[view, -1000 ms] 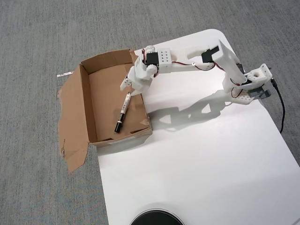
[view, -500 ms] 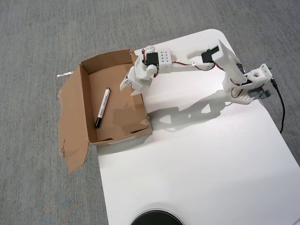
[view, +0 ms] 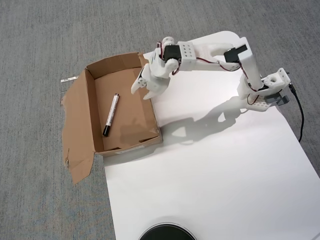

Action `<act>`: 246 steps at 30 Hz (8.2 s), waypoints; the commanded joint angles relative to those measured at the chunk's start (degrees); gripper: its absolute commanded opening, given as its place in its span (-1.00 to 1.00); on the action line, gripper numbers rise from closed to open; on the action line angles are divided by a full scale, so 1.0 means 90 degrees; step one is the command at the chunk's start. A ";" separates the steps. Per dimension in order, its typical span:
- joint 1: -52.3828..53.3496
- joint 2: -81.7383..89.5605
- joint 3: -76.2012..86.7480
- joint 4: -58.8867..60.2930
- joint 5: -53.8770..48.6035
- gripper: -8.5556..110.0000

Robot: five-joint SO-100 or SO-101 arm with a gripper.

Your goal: Grasp a pen and put it in the box.

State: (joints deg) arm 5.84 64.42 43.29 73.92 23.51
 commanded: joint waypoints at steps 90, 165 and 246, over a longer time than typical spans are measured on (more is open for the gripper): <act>-0.0522 1.3408 1.1636 -0.0674 -0.1157 -0.61; -0.0522 1.4688 1.5005 -0.0664 -0.2231 -0.84; -0.0454 1.4678 1.4956 -0.0596 -0.2866 -0.84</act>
State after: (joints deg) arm 1.54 193.10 178.29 68.64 -2.42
